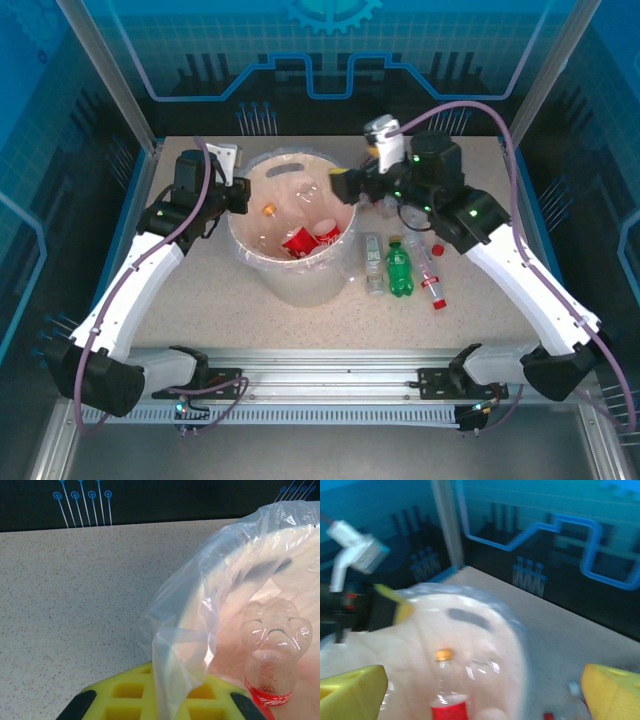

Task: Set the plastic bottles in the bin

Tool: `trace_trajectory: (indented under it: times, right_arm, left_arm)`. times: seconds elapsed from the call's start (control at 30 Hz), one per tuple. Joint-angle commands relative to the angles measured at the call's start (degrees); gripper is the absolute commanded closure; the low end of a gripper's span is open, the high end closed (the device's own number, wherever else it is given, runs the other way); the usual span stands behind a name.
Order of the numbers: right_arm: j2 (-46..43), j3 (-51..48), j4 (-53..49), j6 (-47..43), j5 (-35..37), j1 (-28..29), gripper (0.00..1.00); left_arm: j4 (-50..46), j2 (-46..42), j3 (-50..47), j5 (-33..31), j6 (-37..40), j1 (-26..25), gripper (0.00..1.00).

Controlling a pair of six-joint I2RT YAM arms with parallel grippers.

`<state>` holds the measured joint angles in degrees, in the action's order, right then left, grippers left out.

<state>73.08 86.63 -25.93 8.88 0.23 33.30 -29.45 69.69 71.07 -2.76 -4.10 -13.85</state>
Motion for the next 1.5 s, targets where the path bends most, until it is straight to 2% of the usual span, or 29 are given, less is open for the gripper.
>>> trace_trajectory:
  times: [0.0, 0.1, 0.3, 0.47, 0.57, 0.83, 1.47]
  right_arm:
    - [-1.18, -2.77, -9.55, 6.54, 3.46, -5.70, 0.00]
    - [-1.34, -4.72, -16.04, 8.74, 6.75, -9.08, 0.04]
    - [2.12, -8.62, -27.45, 10.43, 14.50, -9.24, 0.14]
    - [4.04, -14.43, -29.89, 13.53, 13.70, -9.00, 0.26]
    - [5.53, -16.83, -30.01, 14.92, 12.09, -8.67, 0.32]
    - [12.28, -21.55, -27.77, 17.57, 11.33, -7.52, 0.39]
    - [22.37, -26.77, -19.12, 18.11, 10.45, -8.51, 0.40]
  left_arm:
    - [-0.89, 0.89, -1.69, 0.83, -0.72, 0.05, 1.00]
    - [-0.87, 0.97, -1.72, 0.61, -0.69, 0.05, 1.00]
    - [-1.04, 1.34, -1.67, 0.63, -0.70, 0.05, 1.00]
    - [-0.97, 1.24, -1.68, 0.50, -0.71, 0.05, 1.00]
    - [-0.96, 1.42, -1.64, 0.69, -0.77, 0.05, 1.00]
    - [-0.96, 1.37, -1.63, 0.53, -0.73, 0.05, 1.00]
    - [-0.87, 2.02, -1.64, 0.74, -0.93, 0.05, 1.00]
